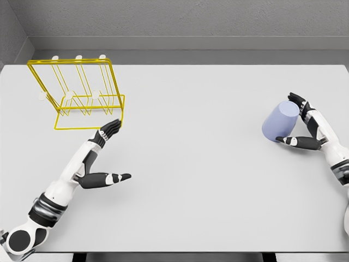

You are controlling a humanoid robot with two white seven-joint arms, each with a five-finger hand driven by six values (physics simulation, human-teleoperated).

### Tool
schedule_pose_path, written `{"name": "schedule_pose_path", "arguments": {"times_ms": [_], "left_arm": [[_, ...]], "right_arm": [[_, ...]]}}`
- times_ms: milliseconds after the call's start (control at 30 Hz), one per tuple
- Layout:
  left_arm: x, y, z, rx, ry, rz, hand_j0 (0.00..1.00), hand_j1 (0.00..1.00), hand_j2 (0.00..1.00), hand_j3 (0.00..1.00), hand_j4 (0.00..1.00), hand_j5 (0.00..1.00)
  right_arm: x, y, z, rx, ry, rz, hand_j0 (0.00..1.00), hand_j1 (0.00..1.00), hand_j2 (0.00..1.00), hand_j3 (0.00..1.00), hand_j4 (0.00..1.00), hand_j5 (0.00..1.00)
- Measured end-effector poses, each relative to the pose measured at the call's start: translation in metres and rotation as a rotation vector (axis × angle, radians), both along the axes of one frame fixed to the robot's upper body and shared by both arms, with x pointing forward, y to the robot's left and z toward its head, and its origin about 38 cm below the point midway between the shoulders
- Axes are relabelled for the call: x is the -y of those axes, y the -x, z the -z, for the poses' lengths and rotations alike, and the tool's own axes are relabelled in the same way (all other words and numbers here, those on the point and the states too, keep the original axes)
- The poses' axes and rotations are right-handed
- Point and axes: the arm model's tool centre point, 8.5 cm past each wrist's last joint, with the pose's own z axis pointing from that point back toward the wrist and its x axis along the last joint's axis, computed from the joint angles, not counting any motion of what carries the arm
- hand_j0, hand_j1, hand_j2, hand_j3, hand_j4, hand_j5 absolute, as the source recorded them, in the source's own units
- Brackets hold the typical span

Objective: Place the cup on the cup holder with both arms

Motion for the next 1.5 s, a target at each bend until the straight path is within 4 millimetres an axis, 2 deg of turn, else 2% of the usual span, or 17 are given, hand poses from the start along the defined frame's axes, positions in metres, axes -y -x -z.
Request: {"name": "schedule_pose_path", "arguments": {"times_ms": [867, 900, 1000, 1167, 1233, 1400, 1500], "left_arm": [[-0.002, -0.001, -0.001, 0.003, 0.0, -0.006, 1.0, 1.0, 1.0, 1.0, 1.0, 1.0], [-0.002, -0.001, -0.001, 0.003, 0.0, -0.007, 1.0, 1.0, 1.0, 1.0, 1.0, 1.0], [-0.002, -0.001, -0.001, 0.003, 0.0, -0.007, 1.0, 1.0, 1.0, 1.0, 1.0, 1.0], [-0.002, -0.001, -0.001, 0.003, 0.001, -0.008, 1.0, 1.0, 1.0, 1.0, 1.0, 1.0], [-0.002, -0.001, -0.001, 0.003, 0.002, -0.008, 1.0, 1.0, 1.0, 1.0, 1.0, 1.0], [-0.002, -0.001, -0.001, 0.003, 0.002, -0.008, 1.0, 1.0, 1.0, 1.0, 1.0, 1.0], [-0.002, 0.0, 0.0, -0.001, 0.001, -0.009, 1.0, 1.0, 1.0, 1.0, 1.0, 1.0]], "right_arm": [[-0.014, -0.007, -0.002, 0.012, -0.002, -0.034, 1.0, 1.0, 1.0, 1.0, 1.0, 1.0], [-0.015, -0.007, -0.002, 0.013, -0.001, -0.035, 0.99, 0.99, 0.99, 0.99, 0.99, 0.99], [-0.015, -0.007, -0.002, 0.014, -0.002, -0.036, 0.86, 0.86, 0.86, 0.86, 0.86, 0.86], [-0.016, -0.007, -0.005, 0.022, -0.001, -0.04, 0.76, 0.76, 0.76, 0.76, 0.76, 0.76], [-0.017, -0.008, -0.005, 0.023, -0.001, -0.041, 0.67, 0.67, 0.67, 0.67, 0.67, 0.67], [-0.019, -0.007, -0.01, 0.038, 0.0, -0.048, 0.67, 0.67, 0.67, 0.67, 0.67, 0.67], [-0.022, -0.007, -0.014, 0.051, 0.004, -0.055, 0.61, 0.61, 0.61, 0.61, 0.61, 0.61]]}}
